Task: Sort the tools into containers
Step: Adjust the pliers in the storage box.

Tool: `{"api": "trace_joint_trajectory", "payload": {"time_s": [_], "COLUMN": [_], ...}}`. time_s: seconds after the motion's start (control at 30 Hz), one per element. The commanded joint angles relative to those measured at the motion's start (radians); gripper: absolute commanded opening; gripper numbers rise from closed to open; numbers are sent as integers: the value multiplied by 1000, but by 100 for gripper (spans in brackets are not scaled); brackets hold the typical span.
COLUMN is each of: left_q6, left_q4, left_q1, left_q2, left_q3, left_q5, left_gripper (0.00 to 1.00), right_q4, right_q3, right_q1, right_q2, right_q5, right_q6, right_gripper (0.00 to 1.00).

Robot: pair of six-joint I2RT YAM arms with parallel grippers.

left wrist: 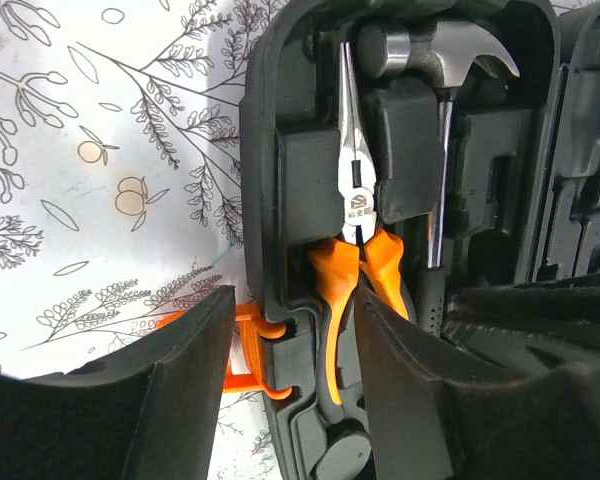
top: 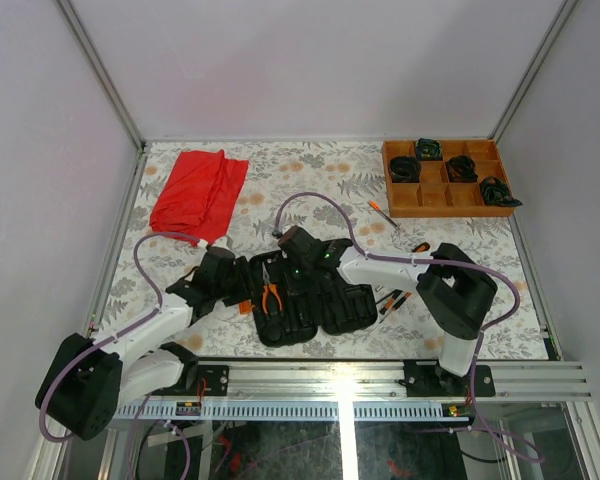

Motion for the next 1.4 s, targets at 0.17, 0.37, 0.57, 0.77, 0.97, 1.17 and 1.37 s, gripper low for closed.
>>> {"api": "trace_joint_trajectory", "payload": {"time_s": [0.17, 0.37, 0.57, 0.77, 0.97, 1.17, 1.37], "left_q6": [17, 21, 24, 28, 14, -8, -30], "left_q4": [82, 86, 99, 114, 141, 163, 176], "left_q1": [-13, -15, -18, -30, -62, -111, -136], "left_q2": [49, 77, 108, 146, 170, 208, 212], "left_q3": [5, 5, 1, -5, -4, 3, -4], "left_q5": [36, 26, 27, 30, 28, 16, 12], "left_gripper": [49, 43, 35, 29, 29, 26, 16], "right_q4": [41, 36, 23, -19, -74, -100, -166], "right_q3": [16, 30, 41, 57, 76, 89, 137], "right_q1": [-3, -4, -3, -4, 0, 22, 53], "right_q2": [25, 62, 87, 110, 163, 223, 318], "right_q5": [-83, -111, -114, -93, -86, -73, -12], "right_q6": [-10, -18, -22, -26, -36, -36, -34], "right_gripper": [24, 25, 25, 11, 0, 0, 0]}}
